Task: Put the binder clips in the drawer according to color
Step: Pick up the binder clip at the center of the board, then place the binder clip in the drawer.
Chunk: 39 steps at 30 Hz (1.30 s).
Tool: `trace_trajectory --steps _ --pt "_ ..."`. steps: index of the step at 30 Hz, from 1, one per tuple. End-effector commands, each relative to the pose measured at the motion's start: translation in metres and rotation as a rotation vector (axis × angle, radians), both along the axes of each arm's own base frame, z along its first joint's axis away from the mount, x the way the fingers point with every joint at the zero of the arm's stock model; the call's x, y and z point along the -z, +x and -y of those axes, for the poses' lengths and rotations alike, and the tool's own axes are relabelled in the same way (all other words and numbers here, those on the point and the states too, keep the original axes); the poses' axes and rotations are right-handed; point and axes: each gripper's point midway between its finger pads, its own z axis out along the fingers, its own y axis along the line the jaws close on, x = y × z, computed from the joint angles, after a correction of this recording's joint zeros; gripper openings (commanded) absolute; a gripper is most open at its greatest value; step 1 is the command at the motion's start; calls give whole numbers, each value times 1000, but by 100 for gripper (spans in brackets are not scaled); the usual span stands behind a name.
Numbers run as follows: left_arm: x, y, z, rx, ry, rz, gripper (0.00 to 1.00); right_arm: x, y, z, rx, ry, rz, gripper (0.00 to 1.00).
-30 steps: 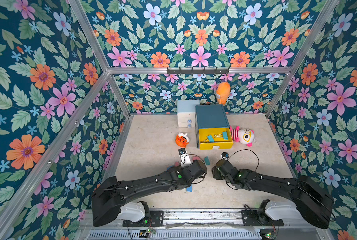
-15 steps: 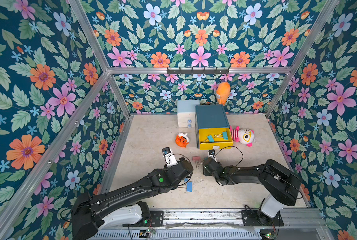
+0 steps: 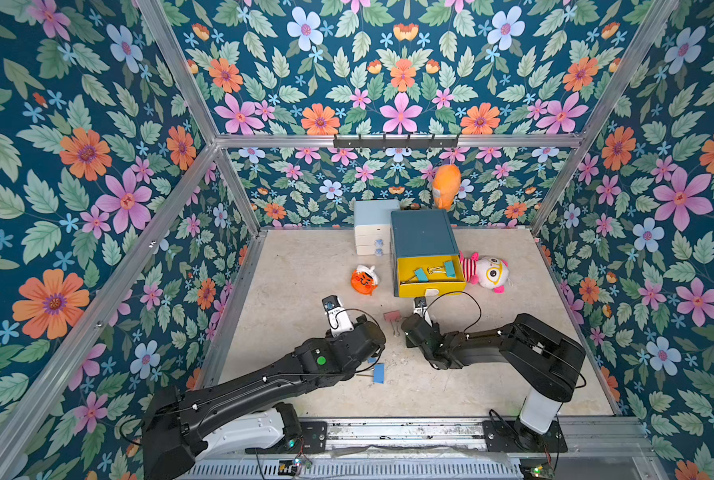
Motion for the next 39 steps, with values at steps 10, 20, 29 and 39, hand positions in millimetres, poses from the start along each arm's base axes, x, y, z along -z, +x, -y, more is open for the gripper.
trace_trajectory --steps 10,20,29,39 --pt "1 2 -3 -16 17 6 63 25 -53 19 -63 -95 -152 17" --pt "7 1 0 -6 21 -4 63 -6 -103 42 -26 -32 -139 13" --pt "40 11 -4 17 2 -104 64 -96 -116 73 -5 128 -68 12" --pt "55 21 -9 62 8 -163 64 -246 -98 72 -60 171 78 14"
